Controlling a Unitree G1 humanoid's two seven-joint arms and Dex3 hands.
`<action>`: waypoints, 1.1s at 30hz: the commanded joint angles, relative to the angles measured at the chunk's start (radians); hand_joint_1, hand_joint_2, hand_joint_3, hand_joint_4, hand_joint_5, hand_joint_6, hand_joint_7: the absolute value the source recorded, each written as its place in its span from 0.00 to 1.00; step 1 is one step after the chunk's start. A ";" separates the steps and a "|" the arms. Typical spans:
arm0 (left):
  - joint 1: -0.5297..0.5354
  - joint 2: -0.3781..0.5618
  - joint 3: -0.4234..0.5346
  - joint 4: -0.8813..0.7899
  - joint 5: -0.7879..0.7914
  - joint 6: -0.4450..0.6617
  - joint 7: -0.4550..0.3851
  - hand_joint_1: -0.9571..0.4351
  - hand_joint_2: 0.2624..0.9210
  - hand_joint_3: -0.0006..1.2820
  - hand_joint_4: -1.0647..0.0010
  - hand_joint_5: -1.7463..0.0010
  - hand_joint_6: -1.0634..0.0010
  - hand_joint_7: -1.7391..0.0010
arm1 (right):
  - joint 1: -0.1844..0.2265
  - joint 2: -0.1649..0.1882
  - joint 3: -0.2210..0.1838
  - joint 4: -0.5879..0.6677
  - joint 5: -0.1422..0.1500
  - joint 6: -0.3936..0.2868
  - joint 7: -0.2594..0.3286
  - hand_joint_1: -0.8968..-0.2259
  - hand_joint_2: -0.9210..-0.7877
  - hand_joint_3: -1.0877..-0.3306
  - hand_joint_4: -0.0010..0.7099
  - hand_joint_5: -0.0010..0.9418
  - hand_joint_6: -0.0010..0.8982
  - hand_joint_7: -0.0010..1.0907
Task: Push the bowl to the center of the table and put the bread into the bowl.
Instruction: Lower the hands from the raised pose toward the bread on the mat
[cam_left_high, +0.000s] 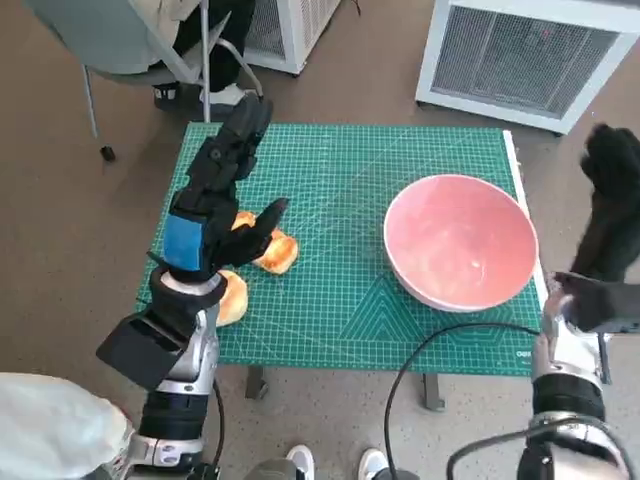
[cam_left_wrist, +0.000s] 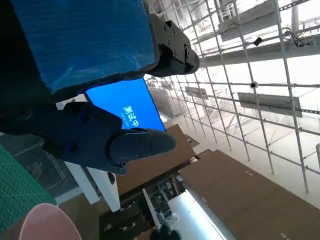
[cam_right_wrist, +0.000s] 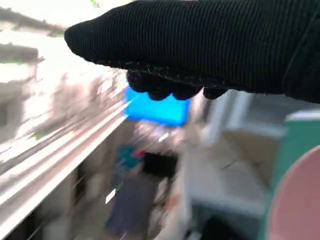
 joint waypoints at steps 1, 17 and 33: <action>0.012 0.002 0.000 -0.018 0.014 -0.003 0.008 0.39 1.00 0.30 0.69 1.00 0.63 0.98 | -0.003 0.001 -0.017 0.102 0.015 0.043 -0.014 0.60 0.00 0.29 0.40 0.05 0.00 0.62; 0.010 0.011 0.005 -0.014 0.014 0.001 0.006 0.39 1.00 0.30 0.69 1.00 0.63 0.98 | -0.016 0.080 -0.070 0.194 0.111 0.209 0.093 0.66 0.00 0.26 0.33 0.01 0.01 0.51; 0.009 0.034 0.013 -0.010 -0.005 0.002 -0.010 0.38 1.00 0.30 0.69 1.00 0.63 0.98 | -0.053 0.167 -0.091 0.227 0.122 0.329 0.084 0.67 0.00 0.25 0.39 0.03 0.04 0.60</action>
